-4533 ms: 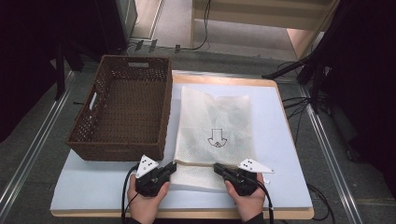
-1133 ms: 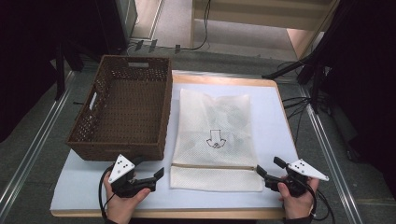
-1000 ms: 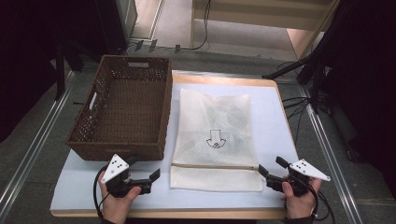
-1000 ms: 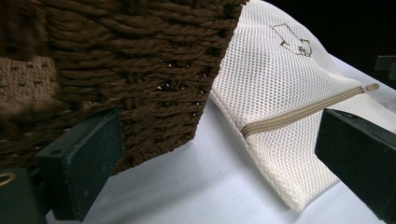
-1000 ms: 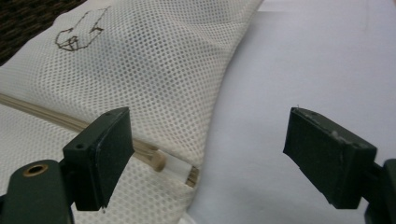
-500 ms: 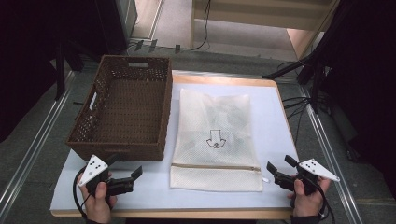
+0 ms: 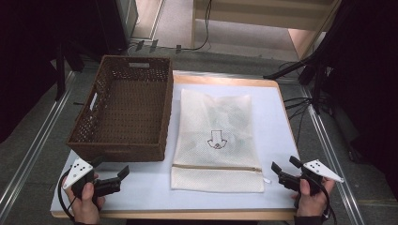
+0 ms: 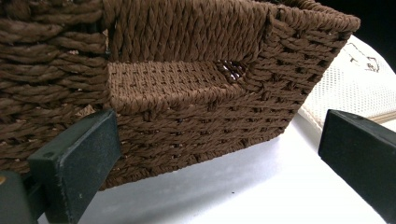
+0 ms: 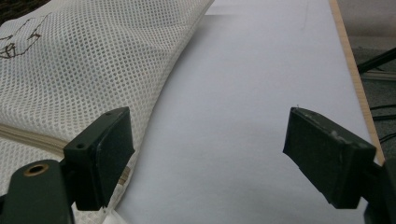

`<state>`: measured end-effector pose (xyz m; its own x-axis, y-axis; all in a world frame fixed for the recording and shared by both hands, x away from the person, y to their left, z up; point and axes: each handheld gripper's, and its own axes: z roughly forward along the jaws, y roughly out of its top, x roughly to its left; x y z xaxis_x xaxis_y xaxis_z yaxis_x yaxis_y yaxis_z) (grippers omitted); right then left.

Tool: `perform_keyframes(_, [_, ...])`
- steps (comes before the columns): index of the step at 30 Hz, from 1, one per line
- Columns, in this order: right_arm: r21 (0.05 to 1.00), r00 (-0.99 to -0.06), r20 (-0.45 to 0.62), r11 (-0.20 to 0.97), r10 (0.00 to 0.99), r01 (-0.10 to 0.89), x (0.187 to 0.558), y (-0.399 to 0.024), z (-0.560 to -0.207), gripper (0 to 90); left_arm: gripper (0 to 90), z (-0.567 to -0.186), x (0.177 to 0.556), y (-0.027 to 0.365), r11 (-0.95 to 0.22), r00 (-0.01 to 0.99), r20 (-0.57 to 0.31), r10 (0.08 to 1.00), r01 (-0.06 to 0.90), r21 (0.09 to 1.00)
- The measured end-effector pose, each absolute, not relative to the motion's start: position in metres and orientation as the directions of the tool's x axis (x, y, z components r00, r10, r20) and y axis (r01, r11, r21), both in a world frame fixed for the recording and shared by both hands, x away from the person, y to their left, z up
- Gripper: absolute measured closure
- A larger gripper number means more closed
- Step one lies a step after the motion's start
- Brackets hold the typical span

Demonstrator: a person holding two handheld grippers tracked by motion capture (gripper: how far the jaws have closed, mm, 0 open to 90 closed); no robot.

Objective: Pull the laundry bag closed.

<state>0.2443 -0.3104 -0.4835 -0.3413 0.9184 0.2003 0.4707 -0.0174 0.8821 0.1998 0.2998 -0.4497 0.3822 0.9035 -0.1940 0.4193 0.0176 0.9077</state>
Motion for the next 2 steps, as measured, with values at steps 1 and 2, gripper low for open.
perform_keyframes(1, [0.882, -0.340, 0.201, -0.019, 0.919, 0.471, 0.2446, -0.3104, -0.4838, 16.0, 0.0, -0.4500, 0.2002, 0.2994, 0.013, 0.382, -0.190, 0.904, 0.420, 0.908])
perform_keyframes(2, [0.882, -0.340, 0.202, -0.020, 0.919, 0.471, 0.2449, -0.3103, -0.4839, 16.0, 0.0, -0.4505, 0.2004, 0.2988, 0.006, 0.381, -0.184, 0.906, 0.423, 0.906])
